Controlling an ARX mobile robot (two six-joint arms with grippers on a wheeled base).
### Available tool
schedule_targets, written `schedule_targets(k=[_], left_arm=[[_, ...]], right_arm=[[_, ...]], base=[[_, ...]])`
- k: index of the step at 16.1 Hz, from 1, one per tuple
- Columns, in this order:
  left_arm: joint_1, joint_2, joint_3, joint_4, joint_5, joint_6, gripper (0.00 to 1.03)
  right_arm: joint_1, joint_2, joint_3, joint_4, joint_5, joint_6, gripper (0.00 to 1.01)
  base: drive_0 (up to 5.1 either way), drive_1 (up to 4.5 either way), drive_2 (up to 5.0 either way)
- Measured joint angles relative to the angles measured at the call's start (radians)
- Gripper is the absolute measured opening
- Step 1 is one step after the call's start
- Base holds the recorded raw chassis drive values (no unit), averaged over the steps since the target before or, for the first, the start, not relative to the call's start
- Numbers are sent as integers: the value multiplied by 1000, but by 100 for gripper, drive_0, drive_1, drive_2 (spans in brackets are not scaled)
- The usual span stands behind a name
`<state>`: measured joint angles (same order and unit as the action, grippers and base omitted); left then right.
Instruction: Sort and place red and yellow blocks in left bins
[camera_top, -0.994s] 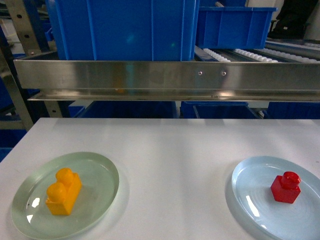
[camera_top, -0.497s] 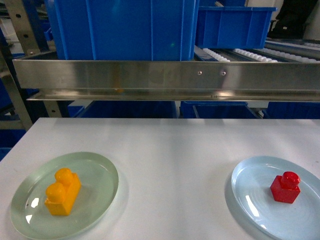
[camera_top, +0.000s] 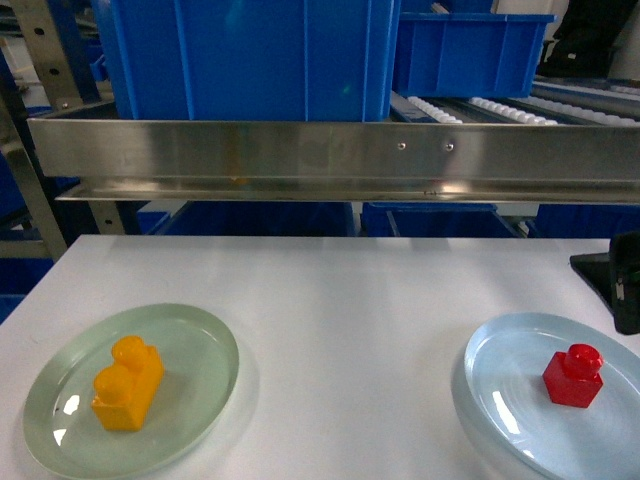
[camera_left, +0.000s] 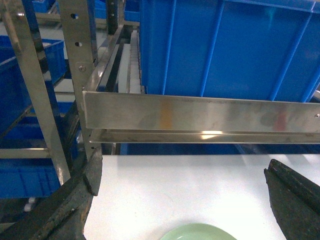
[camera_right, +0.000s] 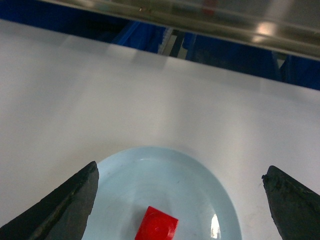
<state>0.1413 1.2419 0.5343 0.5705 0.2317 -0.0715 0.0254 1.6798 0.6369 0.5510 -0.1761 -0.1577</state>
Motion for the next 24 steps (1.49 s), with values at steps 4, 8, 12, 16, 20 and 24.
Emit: schedule_targets(k=[4, 8, 12, 16, 20, 24], left_arm=[[0, 0, 0, 1, 1, 0, 98], [0, 0, 0, 2, 1, 0, 98], [0, 0, 0, 0, 1, 0, 98], [0, 0, 0, 1, 0, 0, 98], [0, 0, 0, 1, 0, 0, 98], [0, 0, 0, 1, 1, 0, 98]], right_arm=[[53, 143, -60, 56, 26, -17, 98], [54, 214, -64, 69, 21, -21, 98], [52, 251, -27, 24, 8, -14, 98], [45, 272, 12, 0, -7, 7, 98], [38, 280, 38, -7, -24, 12, 98], [-14, 369, 89, 15, -28, 55, 88]], base=[[0, 0, 0], [0, 0, 0], [0, 0, 0], [0, 0, 0], [0, 0, 0], [0, 0, 0]])
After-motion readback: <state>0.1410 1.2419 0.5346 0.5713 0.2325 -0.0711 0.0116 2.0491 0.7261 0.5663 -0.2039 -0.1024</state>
